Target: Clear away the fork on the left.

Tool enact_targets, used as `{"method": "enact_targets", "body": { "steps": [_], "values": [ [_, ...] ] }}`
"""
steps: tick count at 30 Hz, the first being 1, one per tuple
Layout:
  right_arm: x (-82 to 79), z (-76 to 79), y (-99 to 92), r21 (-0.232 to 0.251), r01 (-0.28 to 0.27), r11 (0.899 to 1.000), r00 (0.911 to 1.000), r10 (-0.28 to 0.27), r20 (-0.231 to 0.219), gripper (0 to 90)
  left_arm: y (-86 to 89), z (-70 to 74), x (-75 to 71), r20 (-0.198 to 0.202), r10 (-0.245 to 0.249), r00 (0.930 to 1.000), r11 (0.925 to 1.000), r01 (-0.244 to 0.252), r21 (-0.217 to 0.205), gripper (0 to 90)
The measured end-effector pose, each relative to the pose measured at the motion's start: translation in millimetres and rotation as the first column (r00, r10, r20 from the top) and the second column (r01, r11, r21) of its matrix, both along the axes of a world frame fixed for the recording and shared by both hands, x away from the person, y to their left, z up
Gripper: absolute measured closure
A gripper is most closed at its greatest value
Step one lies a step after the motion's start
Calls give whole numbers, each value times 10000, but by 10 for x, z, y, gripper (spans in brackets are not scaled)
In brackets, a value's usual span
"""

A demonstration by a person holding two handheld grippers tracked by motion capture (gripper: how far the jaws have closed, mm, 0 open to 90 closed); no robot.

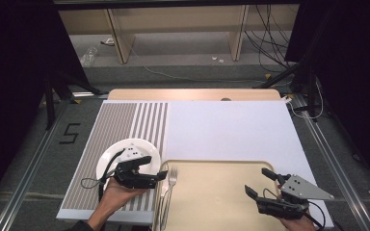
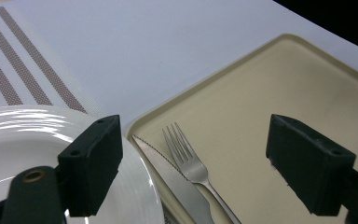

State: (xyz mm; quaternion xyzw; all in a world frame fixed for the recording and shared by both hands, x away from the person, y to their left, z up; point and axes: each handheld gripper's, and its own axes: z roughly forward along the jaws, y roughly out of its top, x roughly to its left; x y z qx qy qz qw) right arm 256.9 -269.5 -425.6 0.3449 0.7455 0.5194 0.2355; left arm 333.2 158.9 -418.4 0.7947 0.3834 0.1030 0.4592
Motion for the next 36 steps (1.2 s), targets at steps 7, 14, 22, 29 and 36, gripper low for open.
{"method": "enact_targets", "body": {
  "steps": [7,14,22,29,36],
  "values": [
    [1,0,0,-3,2,10000,10000,-2,11,222,93,-1,-21,144,334,9993,9994,-332,-116,182],
    [3,-3,1,49,-1,10000,10000,1,10,222,154,-21,-48,182,564,9982,9983,-561,-174,182],
    [6,-9,3,15,7,10000,10000,-7,5,222,258,-17,-71,182,884,9959,9957,-878,-295,180],
    [5,-7,5,33,12,10000,10000,-12,-5,222,434,-25,-96,173,1522,9882,9871,-1511,-536,178],
    [-3,2,0,-105,16,9999,10000,-17,-41,222,574,-37,-129,179,2031,9790,9772,-2015,-667,175]
  ]
}}
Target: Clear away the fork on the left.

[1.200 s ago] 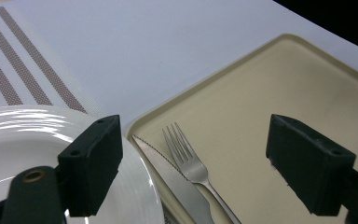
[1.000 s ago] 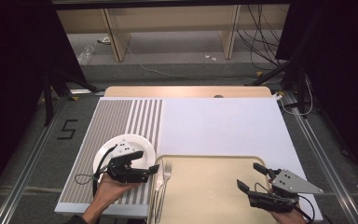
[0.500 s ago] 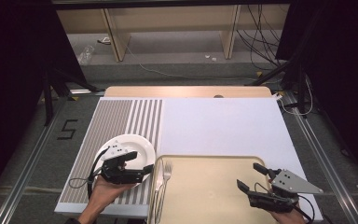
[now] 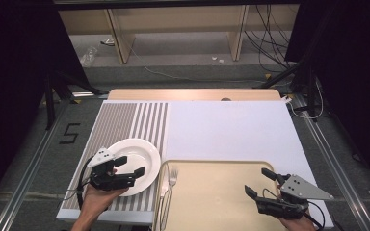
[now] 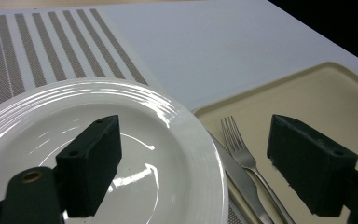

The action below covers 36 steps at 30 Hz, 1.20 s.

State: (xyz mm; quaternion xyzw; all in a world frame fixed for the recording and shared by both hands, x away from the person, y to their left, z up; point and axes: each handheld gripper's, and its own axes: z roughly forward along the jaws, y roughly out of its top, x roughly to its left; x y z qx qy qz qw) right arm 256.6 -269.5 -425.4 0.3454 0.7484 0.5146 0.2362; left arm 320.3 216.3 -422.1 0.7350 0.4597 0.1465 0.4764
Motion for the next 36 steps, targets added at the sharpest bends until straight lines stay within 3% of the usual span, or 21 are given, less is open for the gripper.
{"method": "enact_targets", "body": {
  "steps": [10,18,27,32,36],
  "values": [
    [3,1,4,82,8,10000,10000,-9,66,222,175,-31,-42,-141,809,9966,9966,-810,-123,166],
    [4,-1,3,126,23,9999,10000,-24,56,222,287,-72,-68,-692,1499,9863,9883,-1515,-192,157],
    [11,-7,1,165,13,9999,10000,-14,82,222,390,-84,-91,-838,1952,9772,9800,-1976,-215,156],
    [9,-7,-8,103,43,9999,10000,-43,-45,222,454,-101,-89,-1169,2418,9633,9693,-2454,-174,156],
    [25,-22,-17,223,47,9997,10000,-48,27,222,481,-111,-94,-1315,2595,9568,9638,-2652,-276,157]
  ]
}}
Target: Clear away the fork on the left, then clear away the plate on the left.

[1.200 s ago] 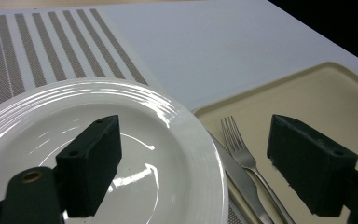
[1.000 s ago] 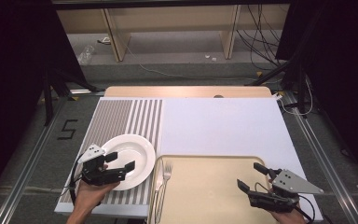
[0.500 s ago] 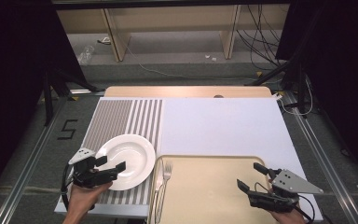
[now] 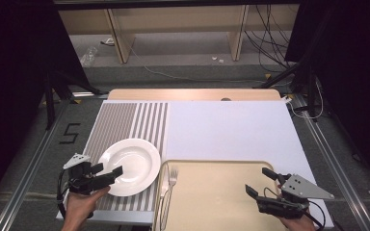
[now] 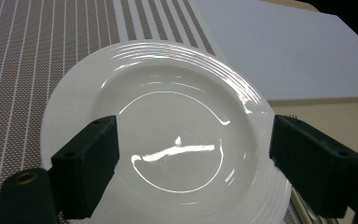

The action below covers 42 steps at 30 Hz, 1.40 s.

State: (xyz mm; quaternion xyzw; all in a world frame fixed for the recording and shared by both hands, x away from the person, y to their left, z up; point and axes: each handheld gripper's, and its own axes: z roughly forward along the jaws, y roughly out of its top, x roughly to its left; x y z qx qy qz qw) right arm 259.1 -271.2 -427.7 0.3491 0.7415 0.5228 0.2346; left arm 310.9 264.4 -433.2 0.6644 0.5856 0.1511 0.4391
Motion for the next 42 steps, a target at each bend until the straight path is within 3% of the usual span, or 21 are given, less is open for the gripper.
{"method": "enact_targets", "body": {
  "steps": [11,23,32,36,39,42],
  "values": [
    [-1,2,-23,-26,30,10000,9999,-30,-104,222,104,-63,-30,-480,577,9972,9976,-594,-362,157],
    [1,-1,-1,46,-7,10000,10000,7,-66,222,253,-130,-59,-1197,1173,9859,9873,-1287,-931,155],
    [3,-3,4,50,12,10000,10000,-11,-88,222,353,-198,-53,-1943,1621,9675,9620,-1988,-1870,153],
    [-3,-1,14,-105,-24,9999,9999,22,-121,222,407,-215,-58,-2113,1880,9592,9398,-2382,-2451,153],
    [-4,6,10,-124,11,9999,9999,-13,-160,222,423,-229,-61,-2223,1968,9549,9347,-2512,-2516,153],
    [-5,2,27,-90,-46,9999,10000,46,-86,222,447,-244,-66,-2334,2106,9493,9236,-2714,-2706,154]
  ]
}}
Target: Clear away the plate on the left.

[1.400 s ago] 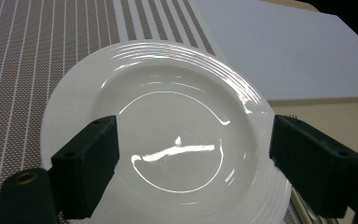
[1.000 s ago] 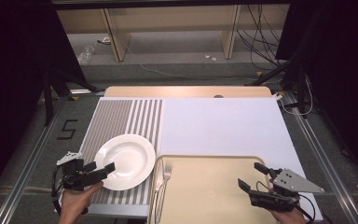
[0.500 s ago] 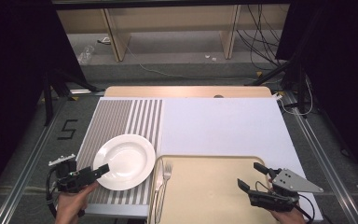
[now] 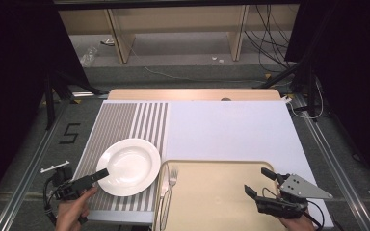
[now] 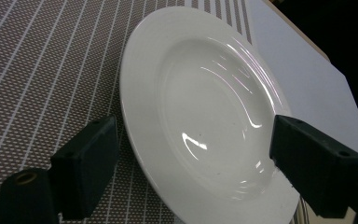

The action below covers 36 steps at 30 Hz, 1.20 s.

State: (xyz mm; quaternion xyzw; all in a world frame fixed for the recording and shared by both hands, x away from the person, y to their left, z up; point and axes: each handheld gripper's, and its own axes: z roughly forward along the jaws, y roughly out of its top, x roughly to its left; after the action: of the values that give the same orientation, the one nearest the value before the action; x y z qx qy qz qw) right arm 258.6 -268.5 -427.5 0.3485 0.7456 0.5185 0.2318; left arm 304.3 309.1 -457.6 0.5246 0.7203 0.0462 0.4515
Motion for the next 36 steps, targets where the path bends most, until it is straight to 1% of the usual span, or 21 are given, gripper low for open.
{"method": "enact_targets", "body": {
  "steps": [2,3,4,5,7,9,12,15,17,18,19,20,22,26,27,28,30,32,33,35,36],
  "values": [
    [-8,9,-3,-103,12,9999,10000,-12,-31,222,17,-23,3,-125,76,9999,9997,-79,-233,153],
    [-9,10,-4,-95,19,10000,10000,-19,-28,222,24,-40,8,-246,78,9997,9991,-88,-405,153],
    [-9,12,-3,-77,25,10000,10000,-26,-21,222,32,-64,12,-357,126,9993,9975,-151,-697,153],
    [-8,10,2,-28,2,10000,10000,-2,5,222,39,-81,14,-473,155,9988,9965,-193,-817,153],
    [-9,8,12,-31,-6,10000,10000,7,54,222,52,-101,18,-635,219,9977,9955,-276,-912,154],
    [-10,10,13,-77,-19,10000,10000,19,24,222,72,-118,21,-765,249,9968,9926,-337,-1168,154],
    [-7,7,9,-36,-17,10000,10000,17,34,223,68,-137,26,-908,250,9956,9917,-361,-1234,153],
    [-7,6,9,-33,-19,10000,10000,19,32,222,67,-184,35,-1167,153,9930,9818,-370,-1865,153],
    [-8,6,11,-40,-22,10000,10000,22,39,223,80,-222,34,-1352,158,9907,9730,-464,-2262,155],
    [-8,6,12,-36,-26,10000,10000,26,40,223,94,-256,23,-1429,217,9895,9600,-605,-2733,158],
    [-8,6,12,-33,-30,10000,10000,30,35,222,95,-279,20,-1511,264,9882,9533,-703,-2937,171],
    [-8,6,11,-34,-33,10000,10000,33,34,222,95,-291,21,-1609,222,9867,9535,-693,-2933,184],
    [-4,7,9,-26,-53,10000,9999,53,87,223,82,-310,18,-1655,270,9858,9436,-797,-3213,185],
    [-1,3,10,-21,-47,10000,9999,47,101,223,28,-324,21,-1644,205,9862,9403,-748,-3319,207],
    [-1,3,11,-21,-47,10000,9999,48,102,223,6,-326,21,-1629,234,9864,9377,-782,-3386,213],
    [-3,3,13,-20,-39,10000,9999,39,97,222,-8,-335,17,-1698,191,9853,9377,-766,-3390,218],
    [-5,4,12,-37,-8,10000,9999,8,121,223,-36,-355,10,-1831,395,9823,9350,-1009,-3399,231],
    [-11,10,10,13,12,10000,9998,-12,189,226,-42,-344,0,-1671,554,9844,9393,-1081,-3256,256],
    [-12,12,7,6,0,10000,9998,0,194,226,-45,-334,-6,-1559,709,9852,9379,-1190,-3258,275],
    [-10,8,12,52,17,10000,9998,-18,175,226,-44,-352,-11,-1596,749,9843,9302,-1266,-3446,312],
    [-8,6,10,-27,-15,10000,9998,15,176,226,-42,-374,-14,-1748,851,9809,9225,-1439,-3582,333]
  ]
}}
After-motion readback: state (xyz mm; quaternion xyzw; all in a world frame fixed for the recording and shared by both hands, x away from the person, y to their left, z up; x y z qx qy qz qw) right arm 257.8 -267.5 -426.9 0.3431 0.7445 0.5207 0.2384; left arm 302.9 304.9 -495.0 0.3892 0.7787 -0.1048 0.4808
